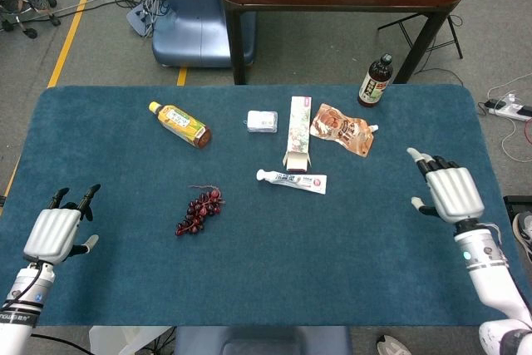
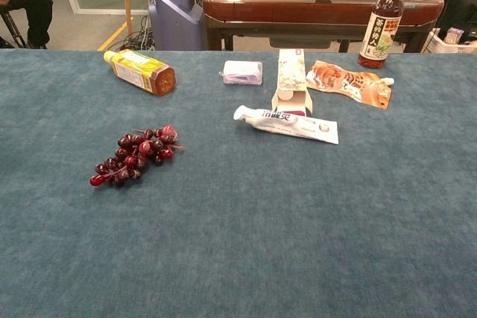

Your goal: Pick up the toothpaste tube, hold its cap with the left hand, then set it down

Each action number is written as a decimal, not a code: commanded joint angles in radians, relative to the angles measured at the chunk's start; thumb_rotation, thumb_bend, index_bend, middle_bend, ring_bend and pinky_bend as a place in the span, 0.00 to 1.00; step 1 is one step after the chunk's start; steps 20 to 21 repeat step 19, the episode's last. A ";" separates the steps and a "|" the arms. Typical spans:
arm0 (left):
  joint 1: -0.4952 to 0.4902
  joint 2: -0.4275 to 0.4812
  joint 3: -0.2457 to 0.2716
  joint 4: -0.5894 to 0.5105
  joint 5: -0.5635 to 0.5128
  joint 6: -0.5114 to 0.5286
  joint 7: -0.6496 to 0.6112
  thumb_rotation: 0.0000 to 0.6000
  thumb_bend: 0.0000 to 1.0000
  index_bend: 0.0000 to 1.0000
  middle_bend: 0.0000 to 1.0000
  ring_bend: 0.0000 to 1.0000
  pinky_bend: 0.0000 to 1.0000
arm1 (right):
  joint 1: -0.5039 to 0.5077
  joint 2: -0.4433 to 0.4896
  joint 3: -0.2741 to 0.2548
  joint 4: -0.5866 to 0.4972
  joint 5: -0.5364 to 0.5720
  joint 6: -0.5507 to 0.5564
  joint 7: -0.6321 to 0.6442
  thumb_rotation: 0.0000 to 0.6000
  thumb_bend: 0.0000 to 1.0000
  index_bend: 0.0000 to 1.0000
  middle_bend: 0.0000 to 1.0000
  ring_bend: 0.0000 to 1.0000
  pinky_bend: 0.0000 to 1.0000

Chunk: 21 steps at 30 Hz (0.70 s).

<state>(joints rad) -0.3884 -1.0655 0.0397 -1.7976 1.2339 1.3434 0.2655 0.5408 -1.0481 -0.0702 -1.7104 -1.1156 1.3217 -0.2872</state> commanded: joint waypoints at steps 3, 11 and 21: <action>0.060 -0.038 -0.007 0.019 0.046 0.080 -0.007 1.00 0.22 0.07 0.46 0.39 0.05 | -0.131 -0.013 -0.021 0.009 -0.068 0.132 0.029 1.00 0.31 0.13 0.29 0.26 0.36; 0.139 -0.078 -0.007 0.030 0.115 0.179 -0.016 1.00 0.22 0.08 0.46 0.39 0.05 | -0.294 -0.042 -0.050 0.023 -0.184 0.289 0.079 1.00 0.31 0.26 0.37 0.30 0.36; 0.195 -0.096 0.003 0.010 0.191 0.234 -0.025 1.00 0.22 0.08 0.46 0.39 0.05 | -0.388 -0.038 -0.039 0.000 -0.224 0.346 0.092 1.00 0.31 0.29 0.39 0.32 0.36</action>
